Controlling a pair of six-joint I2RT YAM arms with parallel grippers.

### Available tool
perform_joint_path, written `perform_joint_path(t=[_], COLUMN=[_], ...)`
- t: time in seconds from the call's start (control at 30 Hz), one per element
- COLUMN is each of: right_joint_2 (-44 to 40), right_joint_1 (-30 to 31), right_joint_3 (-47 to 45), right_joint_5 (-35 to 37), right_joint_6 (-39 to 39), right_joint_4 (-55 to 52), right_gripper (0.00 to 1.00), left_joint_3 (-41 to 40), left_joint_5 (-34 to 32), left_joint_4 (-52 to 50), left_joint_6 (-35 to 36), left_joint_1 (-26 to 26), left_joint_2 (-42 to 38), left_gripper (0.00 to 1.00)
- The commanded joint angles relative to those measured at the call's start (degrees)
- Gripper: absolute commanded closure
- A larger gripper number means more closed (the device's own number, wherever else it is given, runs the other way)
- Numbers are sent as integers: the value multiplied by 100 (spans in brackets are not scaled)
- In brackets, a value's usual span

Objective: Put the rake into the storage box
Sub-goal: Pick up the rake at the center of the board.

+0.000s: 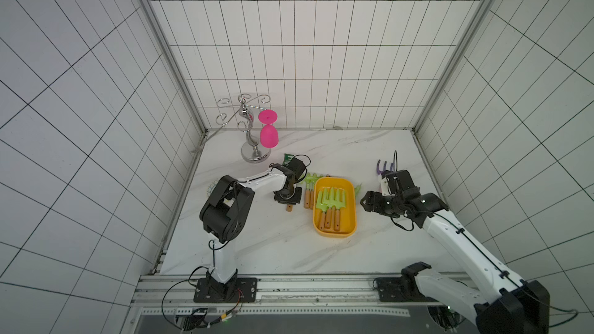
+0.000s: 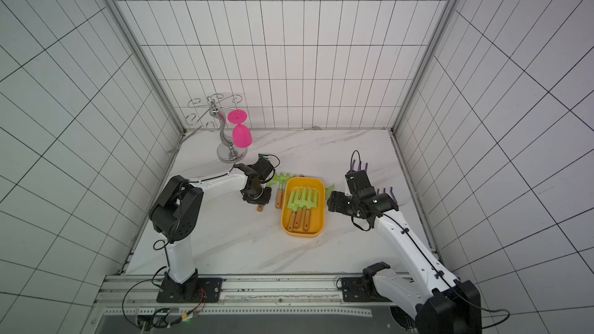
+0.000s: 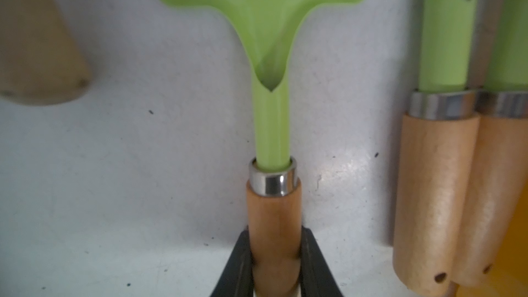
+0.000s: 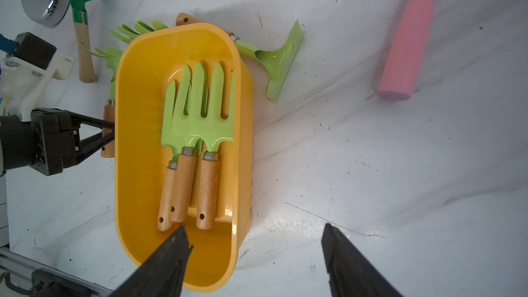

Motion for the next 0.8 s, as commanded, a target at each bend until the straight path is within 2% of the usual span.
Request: perform_joint_path(t=[0.0,0.13,0.33,0.6,0.77], right_joint_2=[-83,-74,-56,124,219], right_joint_1=[-79,-96,-109,-104,-104], right_joint_3=[-201,-222,-349,-429,-529], right_joint_5=[-54,-53,-54,-145,-153], right_joint_6=[-48,-40,11,92,233], right_joint_4=[-74,-66,-1,177,454], right_gripper=[24,24,24,24,24], left_joint_3=[-74,-73,97,282,496], left_joint_5=[101,239,253,325,475], left_joint_4=[-38,-74,-335,-830,-786], left_joint_6=[-67,-125,-139,-267,-553], left_joint_1=[-15,-19,-98,-324,-836], left_joint_2=[122,-140,-931,-1585,-1898], left_gripper=[86,94,95,98,98])
